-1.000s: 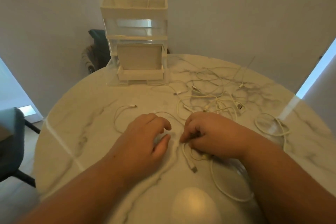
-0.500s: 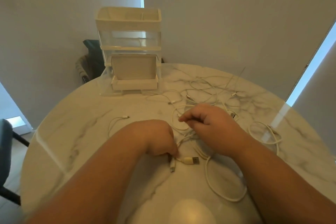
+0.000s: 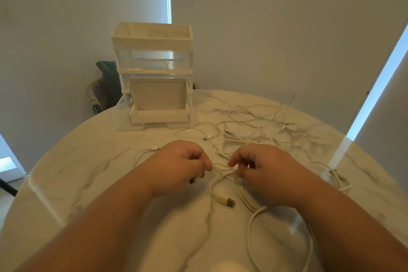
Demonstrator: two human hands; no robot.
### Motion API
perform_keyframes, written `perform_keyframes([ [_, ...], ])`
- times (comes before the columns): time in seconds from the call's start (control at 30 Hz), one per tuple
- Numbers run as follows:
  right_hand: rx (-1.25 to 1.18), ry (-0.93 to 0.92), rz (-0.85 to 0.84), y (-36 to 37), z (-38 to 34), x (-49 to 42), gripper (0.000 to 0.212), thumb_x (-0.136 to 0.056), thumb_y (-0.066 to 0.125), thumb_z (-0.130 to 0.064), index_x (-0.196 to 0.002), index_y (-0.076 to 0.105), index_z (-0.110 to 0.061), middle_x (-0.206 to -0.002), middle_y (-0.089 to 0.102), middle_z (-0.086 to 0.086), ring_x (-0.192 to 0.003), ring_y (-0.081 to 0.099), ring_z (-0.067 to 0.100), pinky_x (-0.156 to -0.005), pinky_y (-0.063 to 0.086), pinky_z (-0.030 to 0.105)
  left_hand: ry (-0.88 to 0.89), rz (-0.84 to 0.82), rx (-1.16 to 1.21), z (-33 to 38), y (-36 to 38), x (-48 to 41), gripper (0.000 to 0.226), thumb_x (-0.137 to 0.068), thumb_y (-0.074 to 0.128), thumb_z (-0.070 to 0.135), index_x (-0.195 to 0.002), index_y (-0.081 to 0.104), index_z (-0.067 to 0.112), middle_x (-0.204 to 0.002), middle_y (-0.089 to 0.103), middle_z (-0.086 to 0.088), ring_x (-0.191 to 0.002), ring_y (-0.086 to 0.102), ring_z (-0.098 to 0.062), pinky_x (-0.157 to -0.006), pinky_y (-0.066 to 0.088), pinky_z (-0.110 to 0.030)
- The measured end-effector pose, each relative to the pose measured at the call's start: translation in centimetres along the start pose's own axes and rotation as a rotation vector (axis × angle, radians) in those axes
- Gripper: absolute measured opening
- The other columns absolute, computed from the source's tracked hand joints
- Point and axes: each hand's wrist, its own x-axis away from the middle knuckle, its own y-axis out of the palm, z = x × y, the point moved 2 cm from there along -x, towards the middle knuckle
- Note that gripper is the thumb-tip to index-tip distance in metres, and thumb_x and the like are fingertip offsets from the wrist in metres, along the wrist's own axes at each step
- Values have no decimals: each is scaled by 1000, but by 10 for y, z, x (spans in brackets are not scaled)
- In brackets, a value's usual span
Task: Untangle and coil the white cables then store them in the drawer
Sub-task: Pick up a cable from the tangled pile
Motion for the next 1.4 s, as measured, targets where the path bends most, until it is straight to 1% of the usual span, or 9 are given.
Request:
perform_keyframes([
  [0.3, -354, -38, 1, -5, 1, 4, 15, -94, 65, -22, -103, 64, -34, -67, 62, -8, -56, 57, 5, -57, 53, 30, -6, 247, 154, -9, -10, -7, 20, -99, 50, 29, -85, 64, 22, -54, 47, 13, -48, 40, -6, -53, 35, -26],
  [0.53, -1370, -176, -319, -17, -1, 6, 61, -76, 63, 5, -135, 52, -6, -104, 67, 21, -63, 64, 23, -51, 52, 30, -31, 693, 194, -22, -35, -13, 17, -101, 46, 35, -91, 59, 30, -77, 57, 2, -74, 52, -19, -66, 42, -32],
  [0.7, -1553, -183, -119, -13, -13, 6, 44, -74, 60, 14, -113, 62, -4, -90, 65, 15, -61, 66, 20, -44, 51, 23, 53, 813, 17, -5, -32, 0, 22, -89, 63, 43, -103, 53, 29, -107, 52, 2, -96, 53, -17, -83, 53, -38],
  [0.77, -1674, -151, -36, -9, -17, 4, 38, -75, 61, 16, -107, 61, -5, -83, 60, 13, -62, 67, 20, -48, 55, 22, 337, 651, 205, 15, -24, 14, 26, -84, 60, 45, -92, 58, 21, -86, 55, -4, -79, 54, -14, -71, 51, -24],
  [0.87, -1825, -95, 75, -11, -16, 2, 31, -73, 55, 9, -100, 58, -6, -75, 58, 11, -65, 70, 19, -52, 58, 20, 475, 34, 341, 38, -2, 27, 39, -76, 56, 48, -88, 69, 13, -80, 65, -6, -76, 60, -15, -70, 51, -23],
  [1.0, -1792, -97, 166, -10, -10, -4, 24, -75, 57, 6, -95, 58, -7, -70, 61, 10, -71, 72, 21, -57, 59, 23, 382, 107, 28, 33, 9, 18, 25, -89, 51, 42, -82, 69, 25, -78, 69, 0, -78, 65, -14, -81, 54, -44],
  [1.2, -1094, -221, 159, -7, -1, -1, 59, -77, 72, -10, -130, 56, -30, -106, 69, 11, -102, 68, 33, -89, 54, 44, 218, 483, 413, 26, -13, 12, 33, -103, 41, 30, -76, 59, 28, -63, 49, 2, -58, 51, -12, -62, 56, -26],
  [1.3, -836, -265, -13, 1, -6, 6, 89, -70, 81, -28, -140, 35, -56, -117, 60, 4, -97, 67, 24, -86, 59, 47, 60, 518, 789, 25, -19, 8, 30, -104, 43, 30, -77, 56, 23, -61, 42, 3, -54, 44, -11, -60, 57, -37],
  [1.4, -778, -231, -133, 5, -13, 11, 80, -70, 79, -29, -137, 37, -44, -106, 62, 2, -86, 64, 23, -82, 55, 55, 17, 532, 1030, 21, -26, 5, 35, -103, 41, 26, -69, 44, 21, -58, 33, 4, -52, 35, -11, -53, 53, -36],
])
